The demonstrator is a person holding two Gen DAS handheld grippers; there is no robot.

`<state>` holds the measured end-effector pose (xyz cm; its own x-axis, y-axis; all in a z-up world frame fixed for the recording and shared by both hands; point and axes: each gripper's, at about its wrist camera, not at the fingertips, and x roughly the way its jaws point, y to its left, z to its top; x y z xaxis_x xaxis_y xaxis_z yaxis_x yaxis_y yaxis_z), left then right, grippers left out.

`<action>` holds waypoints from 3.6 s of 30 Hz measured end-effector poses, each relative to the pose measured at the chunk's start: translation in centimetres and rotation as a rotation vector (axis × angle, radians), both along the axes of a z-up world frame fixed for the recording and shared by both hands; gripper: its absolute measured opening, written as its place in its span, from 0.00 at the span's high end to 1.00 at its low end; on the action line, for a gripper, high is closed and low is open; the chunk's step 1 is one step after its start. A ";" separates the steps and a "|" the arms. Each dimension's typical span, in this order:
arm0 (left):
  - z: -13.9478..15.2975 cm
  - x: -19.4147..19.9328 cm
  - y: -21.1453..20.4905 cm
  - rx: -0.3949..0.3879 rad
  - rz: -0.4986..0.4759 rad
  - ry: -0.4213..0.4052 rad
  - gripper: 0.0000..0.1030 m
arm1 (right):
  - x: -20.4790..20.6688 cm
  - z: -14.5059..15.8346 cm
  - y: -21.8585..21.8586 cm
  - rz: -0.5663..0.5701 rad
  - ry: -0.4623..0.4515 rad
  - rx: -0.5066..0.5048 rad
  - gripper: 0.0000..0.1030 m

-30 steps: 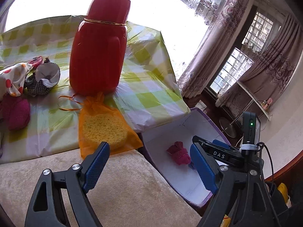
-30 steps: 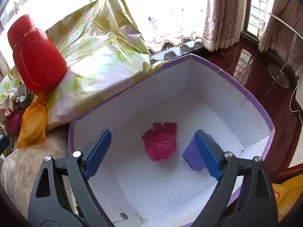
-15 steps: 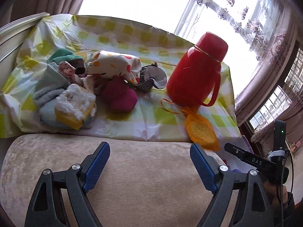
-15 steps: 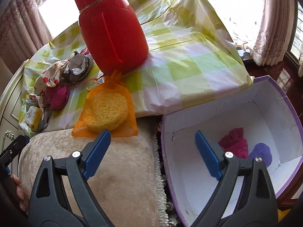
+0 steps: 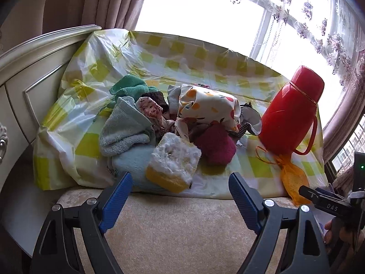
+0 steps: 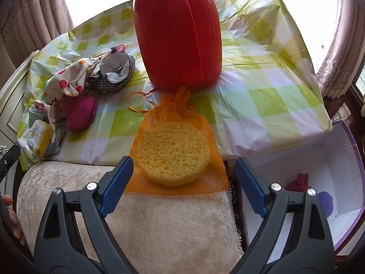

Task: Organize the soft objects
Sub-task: 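Grasp the orange mesh sponge bag with right tool while left grasps fluffy sponge, then lower the orange mesh bag into the white box while left drops fluffy sponge there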

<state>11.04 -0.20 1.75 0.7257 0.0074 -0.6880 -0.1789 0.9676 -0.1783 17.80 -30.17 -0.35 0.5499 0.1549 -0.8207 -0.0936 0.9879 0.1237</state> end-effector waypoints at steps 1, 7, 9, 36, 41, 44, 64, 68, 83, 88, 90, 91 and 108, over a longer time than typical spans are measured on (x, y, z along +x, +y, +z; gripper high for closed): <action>-0.2 0.5 0.0 0.012 -0.007 0.013 0.16 | 0.2 -0.1 0.3 0.006 0.000 -0.010 0.11; -0.8 2.5 0.0 0.079 -0.003 0.058 0.16 | 1.2 -0.4 1.2 -0.003 -0.004 -0.063 0.11; -0.9 3.1 0.0 0.096 -0.005 0.069 0.16 | 1.7 -0.7 1.5 0.000 0.002 -0.076 0.11; -2.0 3.1 -0.8 0.173 0.028 0.021 0.46 | 1.3 -2.7 2.9 0.027 0.006 -0.117 0.21; -1.4 2.5 -1.4 0.221 0.043 -0.003 0.46 | 0.9 -2.1 2.3 0.027 -0.018 -0.064 0.21; -0.7 2.0 -2.2 0.267 0.043 -0.020 0.46 | 0.7 -1.6 1.9 0.035 -0.028 -0.038 0.21; 1.8 -0.2 -10.5 0.283 -0.150 -0.080 0.46 | -3.6 1.2 -4.7 -0.043 -0.103 0.091 0.21; 2.1 -0.3 -13.0 0.274 -0.218 -0.099 0.46 | -4.9 1.2 -7.3 -0.089 -0.100 0.064 0.21; 3.0 -0.8 -19.7 0.194 -0.407 -0.146 0.46 | -9.3 -4.0 -14.7 -0.214 0.132 -0.020 0.20; 3.2 -1.0 -21.0 0.180 -0.450 -0.149 0.46 | -10.9 -7.3 -15.7 -0.206 0.294 -0.052 0.20; 3.2 -1.0 -21.4 0.168 -0.465 -0.147 0.46 | -11.5 -7.4 -16.2 -0.213 0.299 -0.056 0.19; 3.2 -1.0 -21.7 0.164 -0.473 -0.146 0.46 | -11.7 -7.2 -16.4 -0.207 0.290 -0.055 0.14; 3.3 -0.4 -29.1 -0.041 -0.763 -0.114 0.38 | -11.3 -3.8 -19.1 -0.322 0.163 -0.018 0.11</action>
